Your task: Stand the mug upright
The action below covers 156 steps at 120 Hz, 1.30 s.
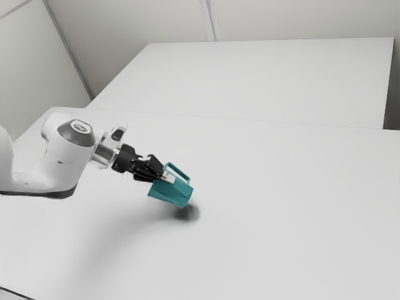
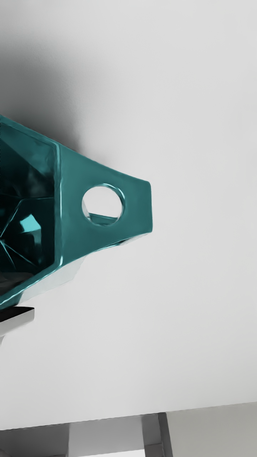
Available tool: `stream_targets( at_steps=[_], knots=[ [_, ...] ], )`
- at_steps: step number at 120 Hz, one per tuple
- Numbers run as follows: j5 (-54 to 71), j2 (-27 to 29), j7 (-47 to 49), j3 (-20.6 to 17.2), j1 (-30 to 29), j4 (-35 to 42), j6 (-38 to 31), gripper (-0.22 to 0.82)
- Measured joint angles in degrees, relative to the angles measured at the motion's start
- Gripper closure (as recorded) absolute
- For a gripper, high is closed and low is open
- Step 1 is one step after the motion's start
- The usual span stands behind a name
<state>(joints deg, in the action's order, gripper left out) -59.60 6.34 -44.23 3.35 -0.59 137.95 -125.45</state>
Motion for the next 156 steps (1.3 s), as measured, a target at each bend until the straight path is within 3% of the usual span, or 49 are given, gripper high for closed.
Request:
stream_targets(
  at_steps=[23, 43, 66, 103, 130, 146, 156],
  knots=[
    [34.0, -4.1, 6.6, -0.1, -0.7, -14.2, -0.2, 0.78],
    [52.8, -9.1, 14.2, 0.3, -0.5, -16.9, -0.8, 0.78],
    [60.6, -10.7, 23.5, 0.4, -0.5, -16.7, -3.1, 0.78],
    [62.5, -12.5, 34.8, 0.6, -0.6, -15.8, -5.5, 0.77],
    [61.9, -12.7, 39.3, 0.6, -0.3, -15.8, -5.4, 0.31],
    [62.0, -11.7, 41.3, 0.6, 0.1, -16.4, -4.9, 0.17],
    [62.3, -8.5, 42.4, 0.4, 0.8, -20.2, -1.1, 0.11]
  ],
)
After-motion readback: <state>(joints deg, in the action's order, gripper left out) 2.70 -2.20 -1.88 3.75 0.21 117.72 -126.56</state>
